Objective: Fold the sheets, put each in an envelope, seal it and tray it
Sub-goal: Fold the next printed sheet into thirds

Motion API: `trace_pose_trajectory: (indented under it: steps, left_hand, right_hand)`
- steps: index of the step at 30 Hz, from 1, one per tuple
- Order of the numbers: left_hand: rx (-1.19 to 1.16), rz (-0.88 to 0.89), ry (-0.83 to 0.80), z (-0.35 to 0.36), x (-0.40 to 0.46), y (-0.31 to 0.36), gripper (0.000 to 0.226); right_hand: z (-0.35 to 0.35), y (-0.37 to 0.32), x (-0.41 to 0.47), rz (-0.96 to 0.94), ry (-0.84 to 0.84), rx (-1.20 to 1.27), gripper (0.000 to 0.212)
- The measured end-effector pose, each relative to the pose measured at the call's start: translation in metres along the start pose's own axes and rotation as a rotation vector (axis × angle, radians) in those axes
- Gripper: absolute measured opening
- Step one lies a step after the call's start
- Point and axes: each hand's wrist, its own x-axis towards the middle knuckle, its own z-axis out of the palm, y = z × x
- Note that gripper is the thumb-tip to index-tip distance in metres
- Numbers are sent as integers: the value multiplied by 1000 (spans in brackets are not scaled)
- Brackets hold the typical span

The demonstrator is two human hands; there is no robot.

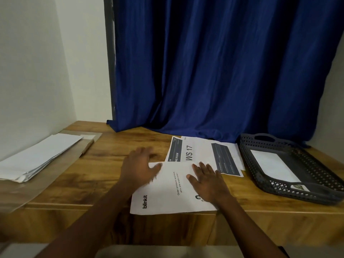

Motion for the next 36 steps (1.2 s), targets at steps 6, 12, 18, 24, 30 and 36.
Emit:
trace_pose_trajectory:
  steps: [6, 12, 18, 24, 30, 36]
  left_hand:
    - [-55, -293, -210, 0, 45, -39, 95]
    - [-166, -273, -142, 1, 46, -45, 35]
    - [-244, -363, 89, -41, 31, -81, 36]
    - [135, -356, 61, -69, 7, -147, 53]
    - [136, -280, 58, -69, 5, -103, 85]
    - [40, 208, -260, -3, -24, 18, 73]
  right_hand:
    - [1, -2, 0, 3, 18, 15, 118]
    - [2, 0, 0, -2, 15, -11, 104]
    - [6, 8, 6, -49, 10, -99, 122]
    - [8, 11, 9, -50, -6, -174, 149]
    - [12, 6, 11, -28, 26, -122, 130]
    - [1, -1, 2, -1, 15, -44, 120]
